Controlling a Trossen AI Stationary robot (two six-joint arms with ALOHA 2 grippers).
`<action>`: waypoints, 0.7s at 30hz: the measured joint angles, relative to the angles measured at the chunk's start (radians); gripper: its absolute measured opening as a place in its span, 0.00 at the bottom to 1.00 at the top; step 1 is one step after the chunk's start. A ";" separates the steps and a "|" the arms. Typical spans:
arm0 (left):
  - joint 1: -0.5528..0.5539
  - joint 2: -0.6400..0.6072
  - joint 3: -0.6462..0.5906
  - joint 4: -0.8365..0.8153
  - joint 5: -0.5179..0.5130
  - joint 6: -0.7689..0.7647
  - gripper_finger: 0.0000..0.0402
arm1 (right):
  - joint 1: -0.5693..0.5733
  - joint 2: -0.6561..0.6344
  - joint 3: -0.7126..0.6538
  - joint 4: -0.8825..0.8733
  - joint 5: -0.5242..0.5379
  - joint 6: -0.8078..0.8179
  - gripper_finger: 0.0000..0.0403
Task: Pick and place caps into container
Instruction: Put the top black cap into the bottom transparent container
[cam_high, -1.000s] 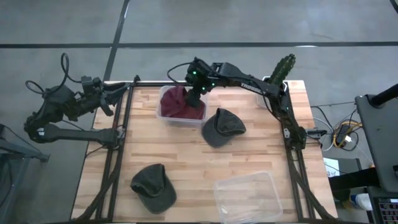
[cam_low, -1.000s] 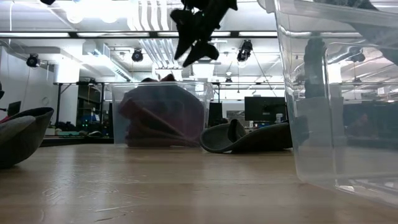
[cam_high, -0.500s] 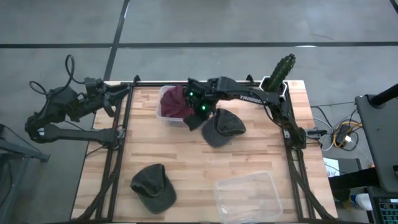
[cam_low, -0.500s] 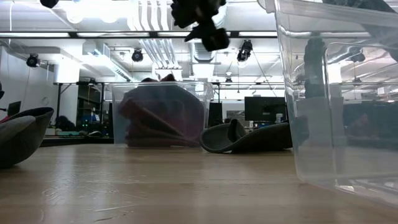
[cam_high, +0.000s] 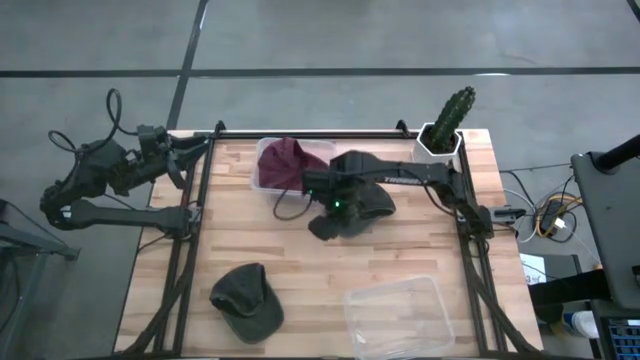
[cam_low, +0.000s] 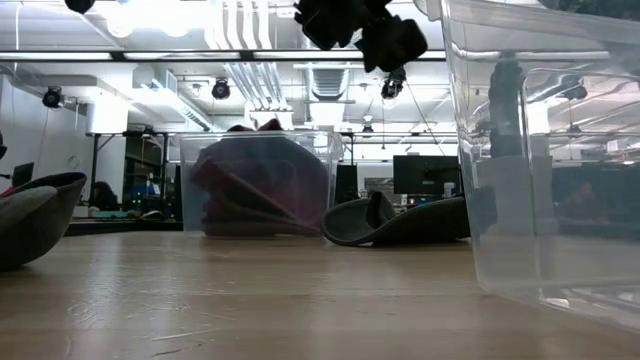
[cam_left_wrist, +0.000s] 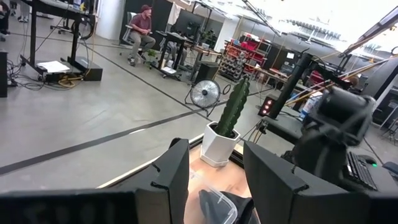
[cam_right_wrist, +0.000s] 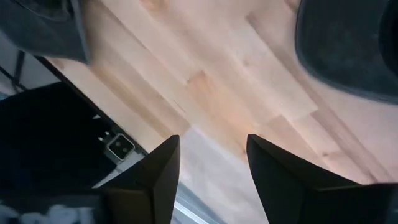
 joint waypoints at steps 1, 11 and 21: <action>0.000 0.000 0.000 0.000 0.000 -0.005 0.36 | 0.013 0.000 -0.009 0.000 0.008 0.001 0.45; 0.000 0.001 0.000 0.000 -0.003 -0.007 0.36 | 0.144 -0.025 -0.036 0.003 0.498 0.185 0.48; 0.000 0.008 0.000 0.000 -0.002 -0.008 0.36 | 0.239 -0.091 -0.037 0.014 0.869 0.245 0.48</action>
